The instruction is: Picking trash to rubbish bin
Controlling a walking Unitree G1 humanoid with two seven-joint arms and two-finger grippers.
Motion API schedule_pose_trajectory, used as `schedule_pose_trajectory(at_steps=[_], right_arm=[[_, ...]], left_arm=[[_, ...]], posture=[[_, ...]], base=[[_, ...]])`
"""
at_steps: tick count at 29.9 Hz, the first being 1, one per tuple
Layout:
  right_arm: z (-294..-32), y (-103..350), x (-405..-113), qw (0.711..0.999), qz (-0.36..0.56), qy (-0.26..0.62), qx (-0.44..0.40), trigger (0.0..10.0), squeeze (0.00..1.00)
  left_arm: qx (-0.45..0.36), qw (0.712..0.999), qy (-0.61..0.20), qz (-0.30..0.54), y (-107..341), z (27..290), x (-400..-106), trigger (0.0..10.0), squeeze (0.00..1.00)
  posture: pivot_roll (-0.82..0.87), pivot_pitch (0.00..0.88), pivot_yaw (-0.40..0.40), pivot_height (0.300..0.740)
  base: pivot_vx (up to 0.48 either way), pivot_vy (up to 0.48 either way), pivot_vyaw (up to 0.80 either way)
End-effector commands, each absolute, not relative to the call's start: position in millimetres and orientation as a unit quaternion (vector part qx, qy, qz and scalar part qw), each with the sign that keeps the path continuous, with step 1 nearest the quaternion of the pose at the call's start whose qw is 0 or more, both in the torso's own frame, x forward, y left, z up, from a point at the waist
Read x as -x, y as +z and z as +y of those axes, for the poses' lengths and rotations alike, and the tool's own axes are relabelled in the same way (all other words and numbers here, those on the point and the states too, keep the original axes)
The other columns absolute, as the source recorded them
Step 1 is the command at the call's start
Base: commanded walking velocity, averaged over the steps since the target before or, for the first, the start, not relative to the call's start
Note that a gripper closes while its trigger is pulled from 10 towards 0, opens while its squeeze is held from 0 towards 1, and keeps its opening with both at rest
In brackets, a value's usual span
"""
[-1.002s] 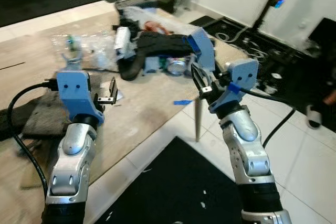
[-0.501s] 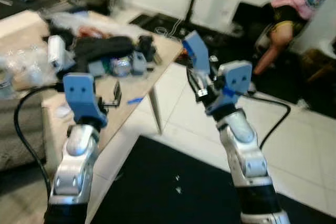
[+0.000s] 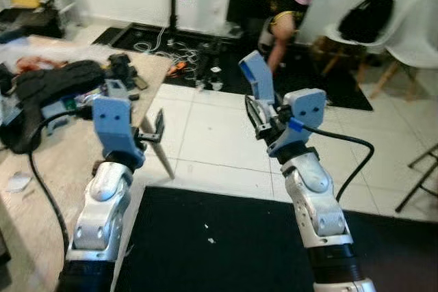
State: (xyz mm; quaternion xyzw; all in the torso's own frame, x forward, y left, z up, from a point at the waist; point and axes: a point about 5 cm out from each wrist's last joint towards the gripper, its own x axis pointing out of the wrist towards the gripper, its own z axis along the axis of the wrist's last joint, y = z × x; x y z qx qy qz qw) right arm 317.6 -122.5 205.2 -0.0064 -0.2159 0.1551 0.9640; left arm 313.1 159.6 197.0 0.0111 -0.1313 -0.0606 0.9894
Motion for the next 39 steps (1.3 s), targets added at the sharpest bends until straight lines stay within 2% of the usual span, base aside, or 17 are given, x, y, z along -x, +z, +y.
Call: schedule_pose_trajectory(at_steps=[1,9,24,39], right_arm=[[-128.3,194.2,-318.0,0.97,-0.198,0.143,0.013,10.0,0.0],[-133.5,186.7,-315.6,0.974,-0.191,0.123,0.007,10.0,0.0],[-128.5,184.3,-317.2,0.973,-0.186,0.138,0.002,10.0,0.0],[-126.1,183.6,-318.1,0.973,-0.181,0.146,-0.001,10.0,0.0]], left_arm=[[-0.012,0.99,-0.071,-0.12,193.2,157.6,-315.3,10.0,0.0],[-0.029,0.988,-0.092,-0.118,193.8,152.7,-319.4,10.0,0.0],[0.017,0.99,-0.073,-0.119,183.7,157.4,-311.6,10.0,0.0],[0.017,0.992,-0.061,-0.107,176.9,155.3,-307.5,10.0,0.0]], posture=[[0.04,0.067,0.064,0.74],[0.04,0.076,0.094,0.74],[0.04,0.094,0.068,0.74],[0.04,0.106,0.038,0.74]], base=[[0.0,0.0,-0.8],[0.0,0.0,-0.8],[0.0,0.0,-0.8],[0.0,0.0,-0.8]])
